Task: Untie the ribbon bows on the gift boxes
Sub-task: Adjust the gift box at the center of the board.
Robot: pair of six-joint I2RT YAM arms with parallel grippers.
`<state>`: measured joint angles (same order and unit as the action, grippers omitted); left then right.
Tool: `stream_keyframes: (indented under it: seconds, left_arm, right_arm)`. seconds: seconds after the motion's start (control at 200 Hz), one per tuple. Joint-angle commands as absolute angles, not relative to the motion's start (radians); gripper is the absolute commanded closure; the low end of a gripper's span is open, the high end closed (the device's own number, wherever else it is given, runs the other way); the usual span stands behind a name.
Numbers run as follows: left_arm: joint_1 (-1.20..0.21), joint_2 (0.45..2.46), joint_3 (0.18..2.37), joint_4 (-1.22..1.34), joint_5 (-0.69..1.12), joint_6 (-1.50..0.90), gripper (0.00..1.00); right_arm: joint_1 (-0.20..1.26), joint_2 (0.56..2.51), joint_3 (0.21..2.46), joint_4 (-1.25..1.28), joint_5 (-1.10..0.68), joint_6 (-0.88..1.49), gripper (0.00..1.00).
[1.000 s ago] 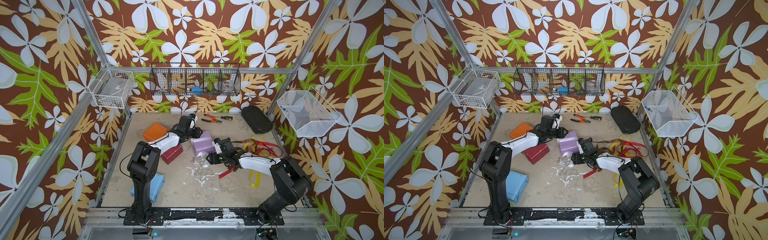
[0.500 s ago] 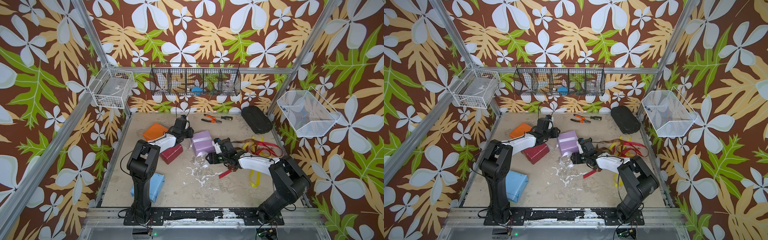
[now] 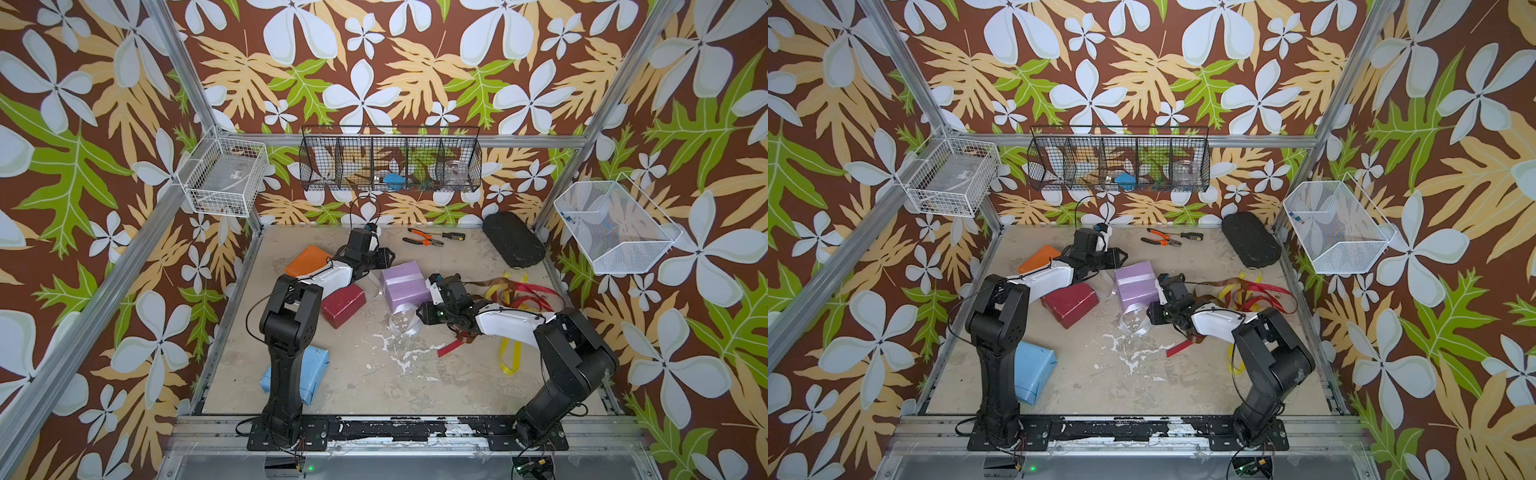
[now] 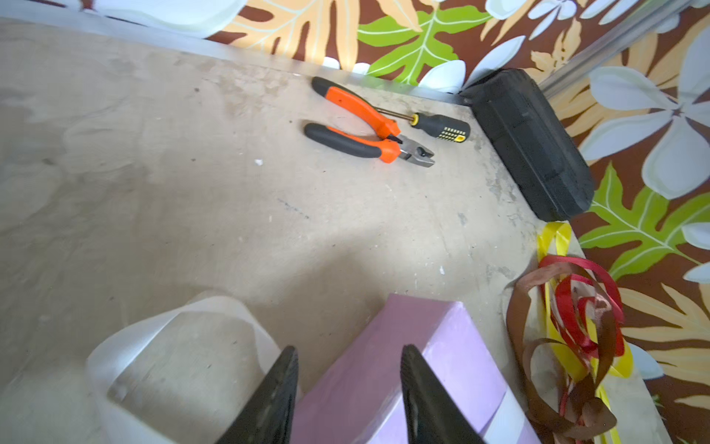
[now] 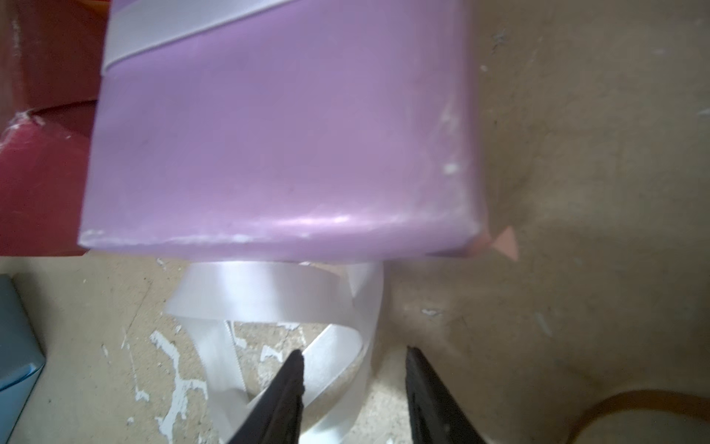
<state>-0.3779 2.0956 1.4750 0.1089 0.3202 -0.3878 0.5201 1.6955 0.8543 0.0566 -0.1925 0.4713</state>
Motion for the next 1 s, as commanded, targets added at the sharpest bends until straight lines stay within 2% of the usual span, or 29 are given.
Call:
stream_keyframes:
  seconds: [0.0, 0.21, 0.475, 0.611, 0.861, 0.996]
  left_arm:
    - [-0.379, 2.141, 1.503, 0.110, 0.424, -0.389, 0.54]
    - [-0.379, 2.122, 1.420, 0.142, 0.479, -0.426, 0.54]
    - [-0.386, 1.908, 1.066, 0.345, 0.499, -0.545, 0.55]
    - [-0.391, 1.842, 0.921, 0.444, 0.501, -0.602, 0.55]
    - [-0.391, 1.798, 0.904, 0.392, 0.463, -0.568, 0.54]
    - [-0.391, 1.787, 0.910, 0.393, 0.452, -0.557, 0.56]
  right_arm:
    - [0.496, 1.711, 0.872, 0.089, -0.179, 0.486, 0.59]
    - [0.449, 1.747, 0.915, 0.120, -0.229, 0.492, 0.58]
    - [0.401, 1.856, 1.045, 0.065, -0.303, 0.452, 0.56]
    - [0.394, 1.894, 1.122, -0.013, -0.264, 0.408, 0.54]
    - [0.379, 1.806, 1.161, -0.141, -0.135, 0.362, 0.48]
    - [0.380, 1.725, 1.138, -0.153, -0.189, 0.366, 0.48]
